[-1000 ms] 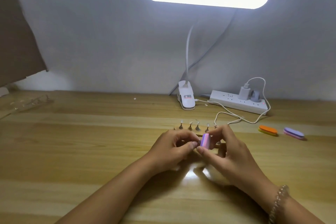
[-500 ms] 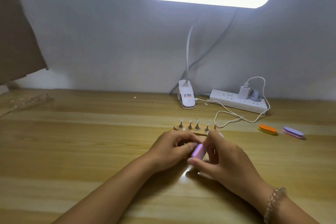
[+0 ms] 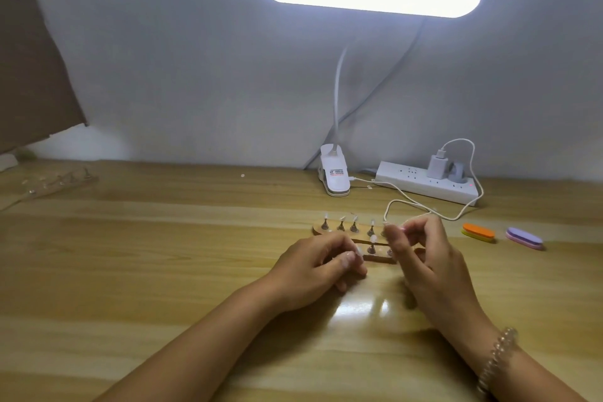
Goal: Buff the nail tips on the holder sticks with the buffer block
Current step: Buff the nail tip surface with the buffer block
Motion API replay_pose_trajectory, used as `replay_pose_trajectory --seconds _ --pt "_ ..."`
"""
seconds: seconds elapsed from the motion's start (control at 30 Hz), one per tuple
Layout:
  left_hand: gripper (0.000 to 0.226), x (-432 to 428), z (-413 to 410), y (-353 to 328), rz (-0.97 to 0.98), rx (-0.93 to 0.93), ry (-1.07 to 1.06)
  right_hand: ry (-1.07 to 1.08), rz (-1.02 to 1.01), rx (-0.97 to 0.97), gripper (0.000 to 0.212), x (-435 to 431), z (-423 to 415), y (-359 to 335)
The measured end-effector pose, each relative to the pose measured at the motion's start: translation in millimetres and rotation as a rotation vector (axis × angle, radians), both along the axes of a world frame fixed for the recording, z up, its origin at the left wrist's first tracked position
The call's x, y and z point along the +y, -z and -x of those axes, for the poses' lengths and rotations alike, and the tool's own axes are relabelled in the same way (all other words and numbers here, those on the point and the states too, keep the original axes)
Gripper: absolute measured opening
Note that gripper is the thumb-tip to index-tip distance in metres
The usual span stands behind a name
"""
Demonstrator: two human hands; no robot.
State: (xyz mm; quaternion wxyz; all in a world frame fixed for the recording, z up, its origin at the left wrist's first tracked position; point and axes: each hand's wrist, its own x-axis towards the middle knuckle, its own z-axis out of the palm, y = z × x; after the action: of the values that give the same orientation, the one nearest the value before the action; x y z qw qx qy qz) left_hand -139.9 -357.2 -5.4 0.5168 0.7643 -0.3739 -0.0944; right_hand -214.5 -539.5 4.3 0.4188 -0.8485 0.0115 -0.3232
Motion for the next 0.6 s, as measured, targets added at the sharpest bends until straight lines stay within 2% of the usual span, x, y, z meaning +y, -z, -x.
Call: replay_pose_trajectory --seconds 0.17,0.3,0.43,0.53,0.6 --pt "0.014 -1 2 3 -0.073 -0.143 -0.041 -0.129 0.296 0.07 0.048 13 5 6" --pt "0.014 0 -1 2 -0.051 -0.092 -0.015 -0.081 0.262 0.056 0.048 7 1 5" --pt "0.016 -1 0 3 0.011 -0.001 0.028 -0.13 0.369 0.01 0.044 10 4 8" --pt "0.017 0 -1 4 0.003 -0.01 0.001 -0.082 0.274 0.043 0.047 7 1 6" --pt "0.015 0 -2 4 0.007 -0.009 -0.001 -0.042 0.328 0.02 0.045 9 1 8"
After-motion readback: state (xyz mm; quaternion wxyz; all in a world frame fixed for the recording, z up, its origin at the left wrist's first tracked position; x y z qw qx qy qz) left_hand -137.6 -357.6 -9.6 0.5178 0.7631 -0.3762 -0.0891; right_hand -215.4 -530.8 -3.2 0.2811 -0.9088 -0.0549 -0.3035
